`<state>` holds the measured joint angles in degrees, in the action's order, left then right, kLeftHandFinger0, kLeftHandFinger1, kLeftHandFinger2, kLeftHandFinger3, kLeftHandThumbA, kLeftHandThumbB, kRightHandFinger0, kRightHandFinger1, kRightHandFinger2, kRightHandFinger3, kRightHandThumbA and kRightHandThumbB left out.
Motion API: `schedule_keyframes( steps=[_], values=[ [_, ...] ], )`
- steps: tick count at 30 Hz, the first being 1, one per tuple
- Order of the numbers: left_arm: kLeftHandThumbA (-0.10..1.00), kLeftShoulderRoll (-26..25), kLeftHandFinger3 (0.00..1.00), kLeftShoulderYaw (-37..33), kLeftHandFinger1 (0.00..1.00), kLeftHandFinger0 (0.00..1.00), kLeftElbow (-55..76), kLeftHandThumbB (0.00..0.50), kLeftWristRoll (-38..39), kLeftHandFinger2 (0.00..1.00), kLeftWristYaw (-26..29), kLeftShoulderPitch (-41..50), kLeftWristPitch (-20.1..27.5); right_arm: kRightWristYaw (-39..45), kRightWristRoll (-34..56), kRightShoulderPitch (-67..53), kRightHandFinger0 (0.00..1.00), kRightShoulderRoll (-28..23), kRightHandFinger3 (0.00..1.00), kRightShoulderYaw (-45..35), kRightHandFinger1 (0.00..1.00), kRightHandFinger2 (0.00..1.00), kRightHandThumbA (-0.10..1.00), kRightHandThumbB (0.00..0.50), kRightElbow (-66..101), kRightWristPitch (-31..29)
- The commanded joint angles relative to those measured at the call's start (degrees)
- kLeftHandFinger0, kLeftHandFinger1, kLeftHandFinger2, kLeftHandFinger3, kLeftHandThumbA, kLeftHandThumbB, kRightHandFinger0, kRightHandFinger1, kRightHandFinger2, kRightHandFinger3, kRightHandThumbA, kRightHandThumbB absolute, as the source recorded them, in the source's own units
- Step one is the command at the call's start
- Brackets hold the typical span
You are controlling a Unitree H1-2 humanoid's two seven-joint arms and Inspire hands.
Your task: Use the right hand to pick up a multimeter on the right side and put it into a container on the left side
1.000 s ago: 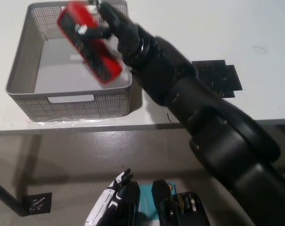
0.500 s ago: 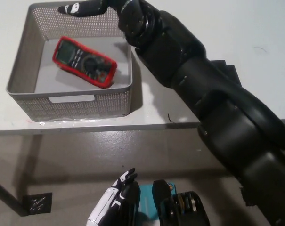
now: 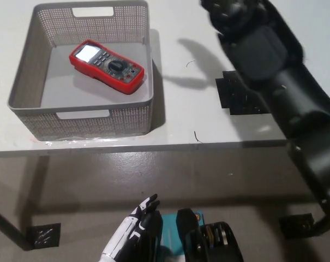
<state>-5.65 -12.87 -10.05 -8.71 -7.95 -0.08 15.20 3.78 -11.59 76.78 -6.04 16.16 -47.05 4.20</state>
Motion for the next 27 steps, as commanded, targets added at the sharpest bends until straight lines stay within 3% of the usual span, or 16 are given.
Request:
schedule_keyframes(
  steps=[1,3,5,6,9,11,12,16,17,18,22,23,27],
  values=[
    [1.0,-0.42,1.0,0.88,1.0,1.0,1.11,0.408,1.3,1.0,-0.43,0.27,0.02,10.29,19.43,-10.19,1.0,-9.92,1.0,-15.39,1.0,1.0,0.94,0.424,36.28,12.84],
    [1.0,-0.41,1.0,0.9,1.0,1.0,1.11,0.408,1.31,1.0,-0.44,0.28,0.03,10.51,19.24,-10.32,1.0,-9.77,1.0,-15.67,1.0,1.0,0.93,0.424,36.67,13.24],
    [1.0,-0.66,1.0,1.13,1.0,1.0,0.73,0.413,-0.18,1.0,0.48,0.02,-0.25,10.69,29.29,-18.03,1.0,-11.09,1.0,-21.92,1.0,1.0,1.0,0.375,49.51,16.5],
    [1.0,-0.55,1.0,1.31,1.0,1.0,0.58,0.423,-0.56,1.0,0.95,0.05,-0.4,10.64,31.53,-21.49,1.0,-11.92,1.0,-23.34,1.0,1.0,1.0,0.374,54.57,17.12],
    [1.0,-0.53,1.0,1.44,1.0,1.0,0.48,0.426,-0.5,1.0,1.07,0.13,-0.35,10.63,31.84,-22.46,1.0,-11.99,1.0,-23.57,1.0,1.0,1.0,0.373,56.08,17.58],
    [1.0,-0.11,1.0,1.97,1.0,1.0,-0.33,0.458,-0.23,1.0,1.87,0.61,0.08,6.86,32.57,-35.82,1.0,-10.89,1.0,-24.41,1.0,1.0,1.0,0.424,69.74,14.12],
    [1.0,0.09,1.0,2.18,1.0,1.0,-0.84,0.448,0.11,1.0,2.08,0.49,0.6,6.1,31.78,-39.52,1.0,-10.51,1.0,-23.94,1.0,1.0,1.0,0.43,72.92,12.27],
    [1.0,0.15,1.0,2.33,1.0,1.0,-1.16,0.447,0.16,1.0,2.28,0.45,1.22,5.58,30.96,-41.58,1.0,-10.25,1.0,-23.61,1.0,1.0,1.0,0.43,74.82,11.45],
    [1.0,0.88,1.0,3.47,1.0,1.0,-2.88,0.412,2.38,1.0,2.85,0.26,3.94,4.19,26.84,-50.91,1.0,-8.18,1.0,-20.75,1.0,1.0,1.0,0.471,80.07,6.4],
    [1.0,0.97,1.0,3.77,1.0,1.0,-3.54,0.388,3.15,1.0,2.85,0.12,5.15,3.91,24.61,-55.65,1.0,-7.24,1.0,-19.1,1.0,1.0,1.0,0.475,81.37,3.18],
    [1.0,0.88,1.0,3.95,1.0,1.0,-3.64,0.382,3.18,1.0,2.89,0.12,5.77,3.96,22.79,-60.58,1.0,-6.48,1.0,-17.18,1.0,1.0,1.0,0.466,82.19,0.75],
    [1.0,0.79,1.0,4.09,1.0,1.0,-2.79,0.429,4.0,1.0,2.39,0.69,5.41,4.2,18.95,-67.81,1.0,-4.98,1.0,-13.63,1.0,1.0,1.0,0.425,79.97,-4.12],
    [1.0,1.06,1.0,4.07,1.0,1.0,-2.33,0.475,5.5,1.0,1.24,1.02,5.02,5.26,17.47,-74.93,1.0,-3.54,1.0,-10.24,1.0,1.0,1.0,0.422,75.54,-8.02]
  ],
)
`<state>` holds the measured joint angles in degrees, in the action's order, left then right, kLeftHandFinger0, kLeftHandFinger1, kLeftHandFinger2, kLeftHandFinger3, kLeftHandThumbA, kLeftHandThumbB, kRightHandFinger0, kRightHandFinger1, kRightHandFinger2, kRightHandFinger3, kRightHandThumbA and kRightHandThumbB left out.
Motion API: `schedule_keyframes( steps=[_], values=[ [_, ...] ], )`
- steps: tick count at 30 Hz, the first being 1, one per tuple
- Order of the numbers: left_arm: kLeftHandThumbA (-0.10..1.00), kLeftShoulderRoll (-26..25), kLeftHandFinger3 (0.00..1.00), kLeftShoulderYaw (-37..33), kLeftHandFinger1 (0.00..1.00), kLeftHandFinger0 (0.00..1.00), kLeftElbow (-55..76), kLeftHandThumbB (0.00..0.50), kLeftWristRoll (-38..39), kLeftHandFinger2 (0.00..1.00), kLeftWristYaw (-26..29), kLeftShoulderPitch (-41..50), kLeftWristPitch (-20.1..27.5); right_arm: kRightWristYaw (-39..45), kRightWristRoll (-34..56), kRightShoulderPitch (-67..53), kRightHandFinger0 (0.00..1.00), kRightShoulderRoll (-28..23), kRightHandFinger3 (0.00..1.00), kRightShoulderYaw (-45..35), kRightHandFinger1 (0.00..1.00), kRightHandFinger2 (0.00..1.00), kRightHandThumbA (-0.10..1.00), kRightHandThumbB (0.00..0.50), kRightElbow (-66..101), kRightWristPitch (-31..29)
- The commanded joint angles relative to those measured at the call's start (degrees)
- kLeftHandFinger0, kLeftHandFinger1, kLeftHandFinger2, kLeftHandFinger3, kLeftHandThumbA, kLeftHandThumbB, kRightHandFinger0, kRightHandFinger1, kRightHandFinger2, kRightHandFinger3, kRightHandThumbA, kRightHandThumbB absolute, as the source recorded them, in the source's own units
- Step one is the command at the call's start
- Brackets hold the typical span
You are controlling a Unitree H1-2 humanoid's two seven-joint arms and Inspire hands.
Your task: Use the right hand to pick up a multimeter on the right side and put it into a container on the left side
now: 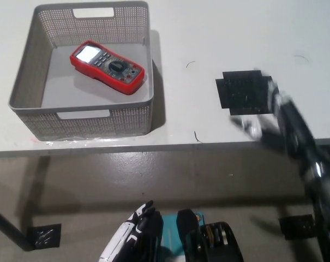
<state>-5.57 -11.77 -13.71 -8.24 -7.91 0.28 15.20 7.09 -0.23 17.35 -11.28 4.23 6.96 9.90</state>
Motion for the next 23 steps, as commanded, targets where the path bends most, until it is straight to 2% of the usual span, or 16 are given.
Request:
schedule_keyframes(
  steps=[1,6,9,13,15,19,21,23],
  values=[
    [1.0,1.09,1.0,3.0,1.0,1.0,1.17,0.485,5.22,1.0,1.03,0.54,5.15,2.21,6.17,-17.11,1.0,2.47,1.0,2.48,1.0,1.0,1.0,0.418,19.35,-15.27],
    [1.0,1.59,1.0,3.77,1.0,1.0,0.87,0.5,4.91,1.0,0.89,0.16,5.18,3.81,7.67,-18.86,1.0,4.4,1.0,3.3,1.0,1.0,1.0,0.437,12.43,-17.94],
    [1.0,1.66,1.0,4.2,1.0,1.0,0.53,0.466,4.34,1.0,1.23,-0.1,5.03,4.82,8.23,-20.03,1.0,4.96,1.0,3.13,1.0,1.0,1.0,0.44,6.73,-18.0],
    [1.0,1.61,1.0,4.51,1.0,1.0,0.17,0.477,4.18,1.0,1.14,0.13,5.27,5.4,8.47,-20.68,1.0,5.16,1.0,3.06,1.0,1.0,1.0,0.429,5.73,-18.21],
    [1.0,1.68,1.0,4.66,1.0,1.0,-0.48,0.443,4.02,1.0,1.2,0.94,6.01,7.37,9.89,-22.28,1.0,5.31,1.0,3.89,1.0,1.0,1.0,0.358,1.14,-19.86],
    [1.0,1.79,1.0,4.87,1.0,1.0,-0.61,0.43,3.82,1.0,1.01,1.04,6.12,8.42,10.88,-22.58,1.0,5.5,1.0,4.33,1.0,1.0,1.0,0.358,-1.29,-20.14],
    [1.0,2.12,1.0,4.91,1.0,1.0,-1.15,0.443,4.19,1.0,0.8,1.29,6.43,8.92,9.4,-22.96,1.0,5.18,1.0,4.99,1.0,1.0,1.0,0.382,-6.83,-20.38],
    [1.0,2.19,1.0,5.03,1.0,1.0,-1.47,0.44,4.28,1.0,0.78,1.34,6.58,9.23,9.58,-22.65,1.0,5.2,1.0,4.89,1.0,1.0,1.0,0.364,-9.53,-20.76]
  ],
)
